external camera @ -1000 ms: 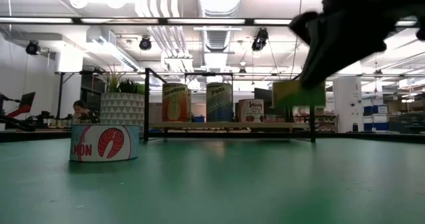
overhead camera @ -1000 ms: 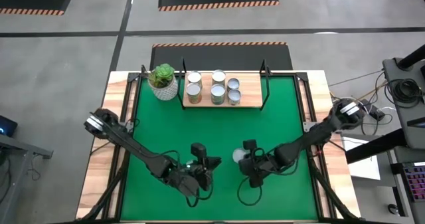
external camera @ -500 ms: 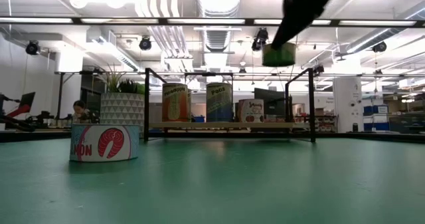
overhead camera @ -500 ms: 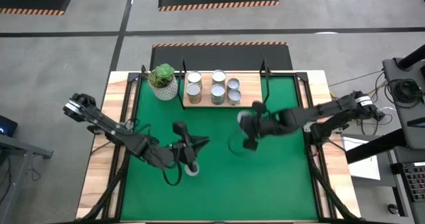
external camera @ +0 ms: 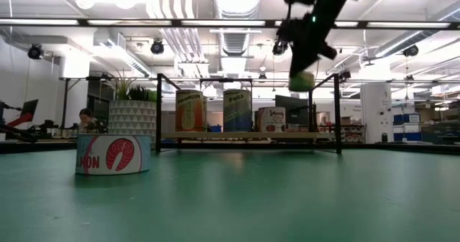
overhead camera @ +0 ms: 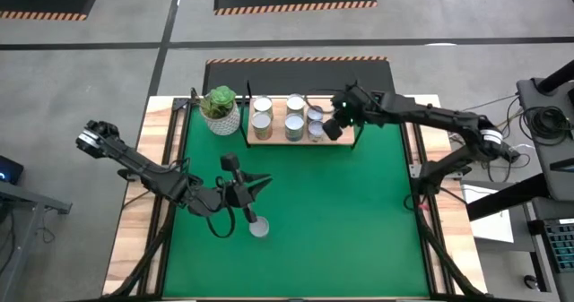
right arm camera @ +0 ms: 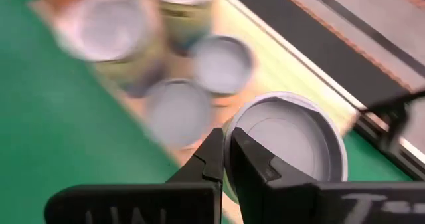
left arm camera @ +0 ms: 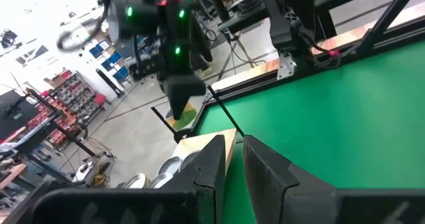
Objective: Pick and place cans onto a shelf
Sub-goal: Put the canned mushrooms on the shelf
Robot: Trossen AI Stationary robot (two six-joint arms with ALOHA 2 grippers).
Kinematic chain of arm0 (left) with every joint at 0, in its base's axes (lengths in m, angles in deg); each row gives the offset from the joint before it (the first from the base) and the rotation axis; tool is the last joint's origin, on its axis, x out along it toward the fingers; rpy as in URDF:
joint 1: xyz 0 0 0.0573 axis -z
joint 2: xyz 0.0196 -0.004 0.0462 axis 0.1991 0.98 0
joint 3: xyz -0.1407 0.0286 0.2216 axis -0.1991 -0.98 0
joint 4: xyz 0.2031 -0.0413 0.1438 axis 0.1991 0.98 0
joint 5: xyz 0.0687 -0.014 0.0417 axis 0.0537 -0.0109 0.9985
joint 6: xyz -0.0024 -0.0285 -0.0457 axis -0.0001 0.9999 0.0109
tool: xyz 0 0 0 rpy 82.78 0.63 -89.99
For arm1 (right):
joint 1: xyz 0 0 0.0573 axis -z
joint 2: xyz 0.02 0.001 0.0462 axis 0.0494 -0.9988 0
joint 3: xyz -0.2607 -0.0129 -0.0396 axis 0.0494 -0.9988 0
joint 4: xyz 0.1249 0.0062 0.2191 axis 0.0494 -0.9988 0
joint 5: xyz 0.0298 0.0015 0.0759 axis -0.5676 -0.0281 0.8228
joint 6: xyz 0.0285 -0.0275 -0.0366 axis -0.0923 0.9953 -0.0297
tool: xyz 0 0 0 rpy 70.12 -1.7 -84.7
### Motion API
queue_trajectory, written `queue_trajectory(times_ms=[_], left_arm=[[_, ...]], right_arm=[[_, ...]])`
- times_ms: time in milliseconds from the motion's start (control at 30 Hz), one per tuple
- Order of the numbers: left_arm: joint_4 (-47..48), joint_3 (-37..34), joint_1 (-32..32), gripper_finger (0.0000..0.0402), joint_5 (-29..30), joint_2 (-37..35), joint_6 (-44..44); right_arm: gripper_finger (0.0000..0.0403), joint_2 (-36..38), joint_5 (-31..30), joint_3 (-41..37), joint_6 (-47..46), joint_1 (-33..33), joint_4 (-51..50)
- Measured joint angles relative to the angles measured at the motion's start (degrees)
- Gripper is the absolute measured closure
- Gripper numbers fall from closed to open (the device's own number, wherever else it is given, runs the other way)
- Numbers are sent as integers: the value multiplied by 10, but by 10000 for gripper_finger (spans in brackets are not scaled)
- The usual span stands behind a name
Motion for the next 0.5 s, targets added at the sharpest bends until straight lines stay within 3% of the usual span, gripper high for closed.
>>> queue_trajectory(times_ms=[233, 500], left_arm=[[0, 0, 0, 365, 0, 0, -10], [0, 0, 0, 365, 0, 1, -26]], right_arm=[[394, -15, 0, -13, 10, 29, 11], [394, -7, 0, -14, -20, -50, 6]])
